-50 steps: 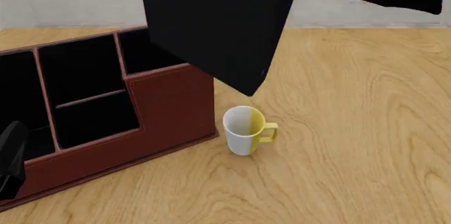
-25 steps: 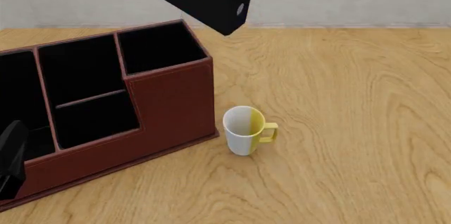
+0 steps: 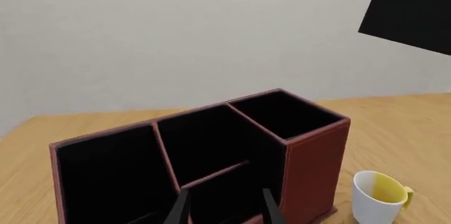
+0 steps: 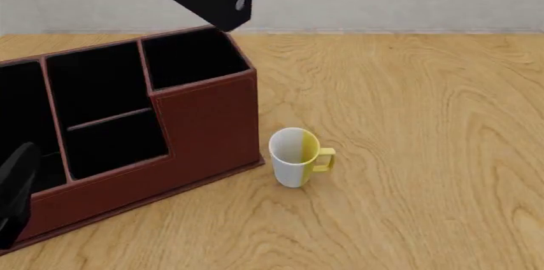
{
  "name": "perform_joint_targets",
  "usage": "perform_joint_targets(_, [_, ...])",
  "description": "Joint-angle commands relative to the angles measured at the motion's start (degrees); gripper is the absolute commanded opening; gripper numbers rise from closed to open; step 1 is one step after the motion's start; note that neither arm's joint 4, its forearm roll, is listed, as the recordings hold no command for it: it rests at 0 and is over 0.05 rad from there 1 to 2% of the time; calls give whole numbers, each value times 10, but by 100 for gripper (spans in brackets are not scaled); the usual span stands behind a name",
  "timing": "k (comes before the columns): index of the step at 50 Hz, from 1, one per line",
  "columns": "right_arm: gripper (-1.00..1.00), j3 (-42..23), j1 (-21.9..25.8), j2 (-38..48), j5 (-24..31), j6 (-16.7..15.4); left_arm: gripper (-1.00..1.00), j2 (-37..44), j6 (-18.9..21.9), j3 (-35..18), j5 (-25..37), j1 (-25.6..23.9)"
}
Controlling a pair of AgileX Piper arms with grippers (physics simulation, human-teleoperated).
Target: Pick up the book and place it in the right compartment of the caddy.
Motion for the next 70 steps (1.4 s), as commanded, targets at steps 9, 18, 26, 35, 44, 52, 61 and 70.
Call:
perform_joint_targets(9, [-100,-37,-2,54,-17,4,100,0,15,-2,6,-23])
perform_joint_targets(18, [-100,-45,3,81,-29,1,100,0,18,12,0,-20])
perform_joint_targets(26, [-100,-58,0,109,-41,-2,100,0,18,29,-10,-12])
perform_joint_targets(35, [-100,-61,-10,134,-59,-4,100,0,18,36,-10,-8])
perform_joint_targets(44, [-100,-64,-32,158,-72,-5,100,0,17,36,-3,-4])
perform_joint_targets(52, [-100,-66,-39,175,-86,-3,100,0,18,55,-16,-2])
perform_joint_targets(61, [-100,-76,-49,201,-97,-5,100,0,20,56,-12,7])
perform_joint_targets(70, [-100,-87,-62,223,-105,-6,100,0,22,56,-8,13])
